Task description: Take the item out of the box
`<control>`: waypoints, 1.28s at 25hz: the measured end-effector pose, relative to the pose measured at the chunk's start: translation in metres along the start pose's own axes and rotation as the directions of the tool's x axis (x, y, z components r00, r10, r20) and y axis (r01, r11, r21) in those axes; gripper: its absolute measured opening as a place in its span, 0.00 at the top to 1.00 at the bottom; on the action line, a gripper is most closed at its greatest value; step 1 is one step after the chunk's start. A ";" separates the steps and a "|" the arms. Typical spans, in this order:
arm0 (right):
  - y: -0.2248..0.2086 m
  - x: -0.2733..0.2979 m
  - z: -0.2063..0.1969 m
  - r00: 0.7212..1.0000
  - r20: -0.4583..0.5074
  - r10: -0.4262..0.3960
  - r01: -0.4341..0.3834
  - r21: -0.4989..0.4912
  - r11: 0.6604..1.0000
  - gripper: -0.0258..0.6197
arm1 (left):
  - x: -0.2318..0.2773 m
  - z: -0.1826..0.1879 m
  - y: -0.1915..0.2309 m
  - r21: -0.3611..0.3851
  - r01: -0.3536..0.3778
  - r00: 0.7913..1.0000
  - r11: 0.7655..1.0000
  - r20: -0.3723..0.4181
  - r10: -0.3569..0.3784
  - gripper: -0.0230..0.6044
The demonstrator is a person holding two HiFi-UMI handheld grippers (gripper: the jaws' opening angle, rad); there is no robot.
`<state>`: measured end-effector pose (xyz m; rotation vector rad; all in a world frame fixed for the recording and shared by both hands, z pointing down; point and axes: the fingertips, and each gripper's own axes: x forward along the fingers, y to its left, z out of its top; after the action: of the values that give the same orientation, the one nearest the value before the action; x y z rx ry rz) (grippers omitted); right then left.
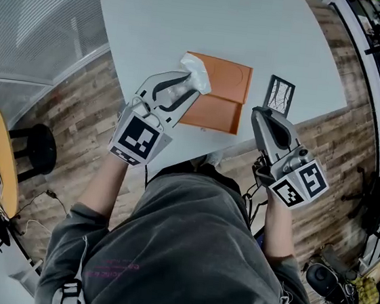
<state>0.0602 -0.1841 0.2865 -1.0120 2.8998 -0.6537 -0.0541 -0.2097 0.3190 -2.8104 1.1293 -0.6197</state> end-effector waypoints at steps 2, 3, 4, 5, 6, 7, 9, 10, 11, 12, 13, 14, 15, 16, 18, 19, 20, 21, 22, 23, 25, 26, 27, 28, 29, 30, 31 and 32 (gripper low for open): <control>0.002 0.004 -0.001 1.000 -0.001 0.003 -0.003 -0.004 1.000 0.95 | -0.005 0.000 0.004 -0.006 -0.009 1.000 1.000 0.009 0.009 0.78; 0.004 0.007 -0.001 1.000 -0.002 0.005 -0.005 -0.007 1.000 0.95 | -0.008 0.000 0.007 -0.009 -0.014 1.000 1.000 0.014 0.014 0.78; 0.005 0.009 0.000 1.000 -0.002 0.006 -0.006 -0.009 1.000 0.95 | -0.011 0.000 0.009 -0.012 -0.019 1.000 1.000 0.018 0.019 0.78; 0.007 0.010 0.001 1.000 -0.001 0.008 -0.008 -0.012 1.000 0.95 | -0.013 0.000 0.011 -0.013 -0.023 0.999 1.000 0.022 0.024 0.78; 0.007 0.010 0.002 1.000 -0.001 0.010 -0.010 -0.015 1.000 0.95 | -0.014 0.001 0.012 -0.013 -0.027 0.999 1.000 0.025 0.028 0.78; 0.008 0.009 0.003 1.000 0.000 0.011 -0.011 -0.018 1.000 0.95 | -0.015 0.002 0.013 -0.014 -0.030 0.999 0.999 0.027 0.030 0.78; 0.008 0.010 0.005 1.000 0.001 0.012 -0.012 -0.026 1.000 0.95 | -0.015 0.002 0.014 -0.021 -0.030 0.999 0.999 0.034 0.031 0.78; 0.009 0.011 0.006 1.000 0.001 0.013 -0.013 -0.030 0.999 0.95 | -0.017 0.001 0.015 -0.027 -0.031 0.999 0.999 0.037 0.032 0.78; 0.011 0.013 0.006 1.000 0.001 0.014 -0.014 -0.035 0.999 0.95 | -0.018 0.001 0.017 -0.033 -0.032 0.999 0.999 0.041 0.033 0.78; 0.012 0.015 0.007 1.000 0.000 0.016 -0.016 -0.039 0.999 0.95 | -0.020 0.000 0.019 -0.037 -0.034 0.998 0.999 0.045 0.035 0.78; 0.013 0.017 0.007 1.000 0.000 0.017 -0.017 -0.042 0.999 0.95 | -0.021 0.000 0.021 -0.042 -0.036 0.998 0.998 0.049 0.038 0.78; 0.014 0.018 0.007 1.000 -0.002 0.018 -0.018 -0.044 0.999 0.95 | -0.023 0.000 0.023 -0.046 -0.037 0.998 0.998 0.052 0.039 0.78; 0.015 0.019 0.007 1.000 -0.003 0.019 -0.019 -0.046 0.999 0.95 | -0.023 0.000 0.024 -0.049 -0.038 0.998 0.998 0.055 0.041 0.78; 0.015 0.020 0.007 1.000 -0.004 0.020 -0.020 -0.047 0.999 0.95 | -0.024 0.000 0.025 -0.051 -0.039 0.998 0.998 0.057 0.042 0.78; 0.015 0.023 0.007 1.000 -0.006 0.023 -0.024 -0.050 0.998 0.96 | -0.024 -0.001 0.027 -0.054 -0.039 0.997 0.998 0.060 0.042 0.78; 0.015 0.023 0.007 1.000 -0.007 0.025 -0.025 -0.052 0.998 0.95 | -0.025 -0.001 0.028 -0.055 -0.038 0.997 0.998 0.062 0.042 0.78; 0.016 0.024 0.007 1.000 -0.007 0.027 -0.027 -0.054 0.998 0.95 | -0.025 0.000 0.028 -0.058 -0.038 0.997 0.998 0.065 0.041 0.78; 0.016 0.024 0.008 1.000 -0.008 0.029 -0.029 -0.056 0.998 0.95 | -0.026 0.000 0.028 -0.061 -0.037 0.997 0.997 0.068 0.041 0.78; 0.017 0.024 0.008 1.000 -0.008 0.031 -0.031 -0.058 0.998 0.95 | -0.026 0.001 0.028 -0.064 -0.036 0.997 0.997 0.072 0.041 0.78; 0.018 0.025 0.009 0.999 -0.007 0.032 -0.032 -0.060 0.998 0.95 | -0.027 0.001 0.028 -0.066 -0.036 0.996 0.997 0.075 0.041 0.78; 0.019 0.026 0.009 0.999 -0.006 0.032 -0.032 -0.064 0.997 0.96 | -0.029 0.002 0.028 -0.062 -0.037 0.996 0.997 0.076 0.042 0.78; 0.019 0.026 0.010 0.999 -0.006 0.031 -0.032 -0.065 0.997 0.96 | -0.029 0.001 0.028 -0.059 -0.037 0.996 0.998 0.077 0.042 0.78; 0.019 0.027 0.010 1.000 -0.006 0.030 -0.031 -0.068 0.997 0.96 | -0.029 0.001 0.028 -0.058 -0.037 0.996 0.998 0.078 0.041 0.78; 0.020 0.028 0.010 1.000 -0.007 0.030 -0.030 -0.071 0.997 0.96 | -0.030 0.001 0.029 -0.058 -0.034 0.996 0.998 0.079 0.039 0.78; 0.020 0.028 0.010 1.000 -0.009 0.030 -0.030 -0.074 0.997 0.96 | -0.030 0.002 0.028 -0.059 -0.031 0.996 0.998 0.081 0.036 0.78; 0.020 0.029 0.010 0.999 -0.010 0.031 -0.031 -0.077 0.997 0.96 | -0.029 0.002 0.028 -0.060 -0.027 0.996 0.998 0.083 0.032 0.78; 0.021 0.029 0.010 0.999 -0.010 0.032 -0.032 -0.078 0.996 0.96 | -0.029 0.002 0.027 -0.061 -0.022 0.996 0.998 0.084 0.028 0.78; 0.021 0.030 0.010 0.999 -0.011 0.032 -0.033 -0.078 0.996 0.96 | -0.028 0.002 0.026 -0.061 -0.019 0.996 0.998 0.084 0.024 0.78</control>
<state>0.0255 -0.1904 0.2734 -0.9688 2.9649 -0.5488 -0.0889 -0.2098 0.3027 -2.8406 1.1805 -0.4680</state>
